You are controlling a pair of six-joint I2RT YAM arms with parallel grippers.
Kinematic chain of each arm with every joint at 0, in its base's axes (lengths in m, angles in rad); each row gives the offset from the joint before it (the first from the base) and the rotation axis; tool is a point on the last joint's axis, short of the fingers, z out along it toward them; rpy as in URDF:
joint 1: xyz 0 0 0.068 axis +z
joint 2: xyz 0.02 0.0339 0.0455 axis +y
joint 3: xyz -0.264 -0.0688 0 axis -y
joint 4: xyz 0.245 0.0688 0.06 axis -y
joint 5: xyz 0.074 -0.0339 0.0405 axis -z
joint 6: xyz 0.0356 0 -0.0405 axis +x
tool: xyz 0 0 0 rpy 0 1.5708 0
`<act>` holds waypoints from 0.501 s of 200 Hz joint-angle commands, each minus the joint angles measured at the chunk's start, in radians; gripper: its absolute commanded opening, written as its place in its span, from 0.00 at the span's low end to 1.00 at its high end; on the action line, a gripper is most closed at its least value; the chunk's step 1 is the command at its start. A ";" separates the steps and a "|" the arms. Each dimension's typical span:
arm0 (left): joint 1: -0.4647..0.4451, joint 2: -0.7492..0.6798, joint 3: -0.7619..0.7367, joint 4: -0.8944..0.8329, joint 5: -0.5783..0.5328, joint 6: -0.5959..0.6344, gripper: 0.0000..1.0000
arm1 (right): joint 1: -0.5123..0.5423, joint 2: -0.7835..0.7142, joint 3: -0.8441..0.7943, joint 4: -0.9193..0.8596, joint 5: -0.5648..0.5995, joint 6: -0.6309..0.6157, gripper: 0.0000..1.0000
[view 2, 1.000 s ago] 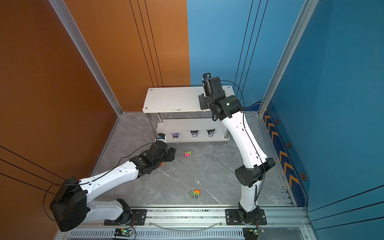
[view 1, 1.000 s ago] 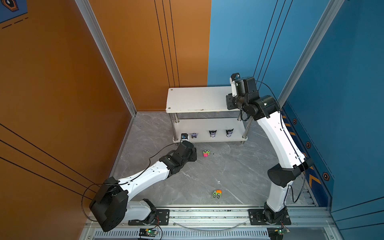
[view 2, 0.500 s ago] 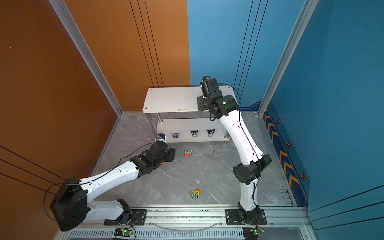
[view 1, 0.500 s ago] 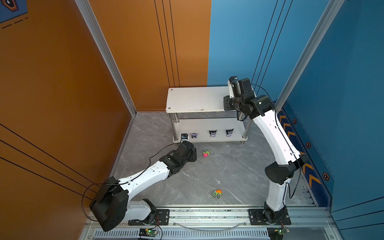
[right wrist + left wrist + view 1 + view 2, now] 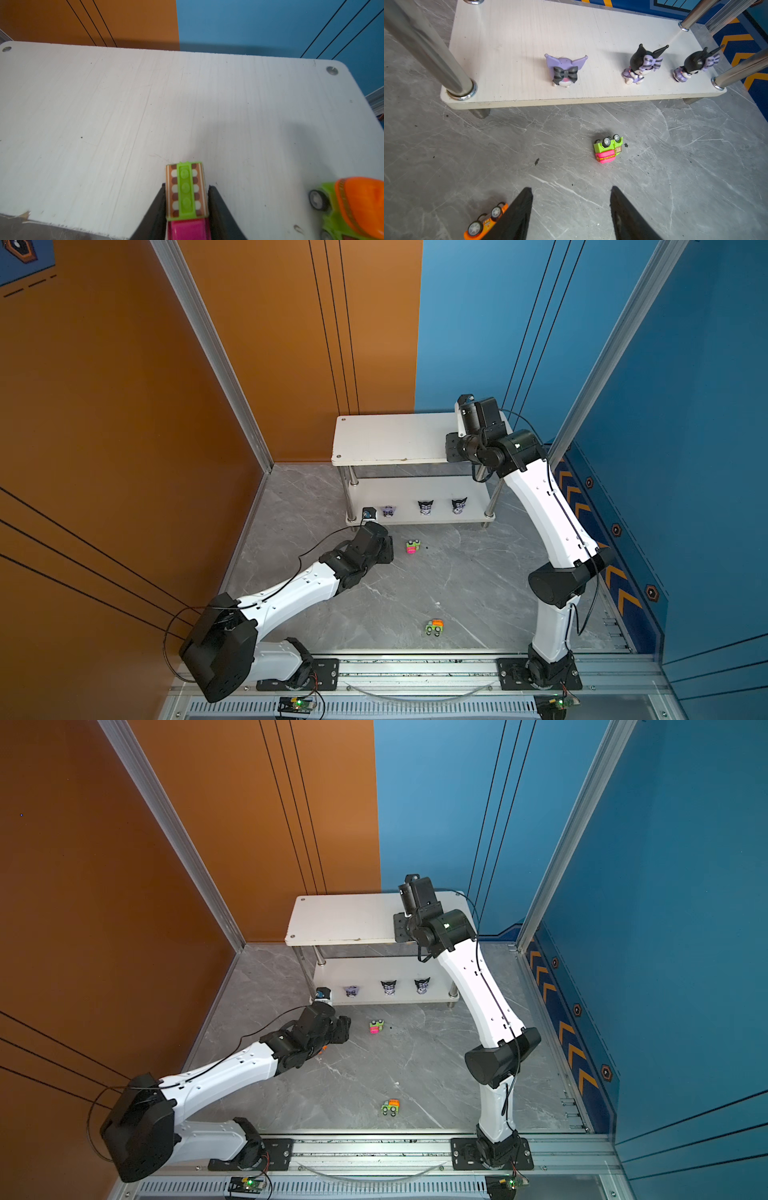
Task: Place and organize the plastic toys onto the shelf
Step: 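Lift the block car with the right gripper up over the top shelf, then lower the block car onto the top shelf beside the orange car and release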
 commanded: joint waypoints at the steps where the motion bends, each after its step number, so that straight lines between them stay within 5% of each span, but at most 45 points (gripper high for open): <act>1: -0.005 0.010 0.005 -0.018 -0.023 -0.005 0.62 | -0.004 0.013 0.016 -0.025 -0.003 0.006 0.35; 61: -0.006 0.011 0.010 -0.019 -0.019 -0.003 0.61 | -0.004 0.011 0.017 -0.017 0.002 0.015 0.34; 100: -0.005 0.009 0.012 -0.025 -0.021 0.003 0.62 | 0.000 0.011 0.017 -0.013 0.010 0.019 0.49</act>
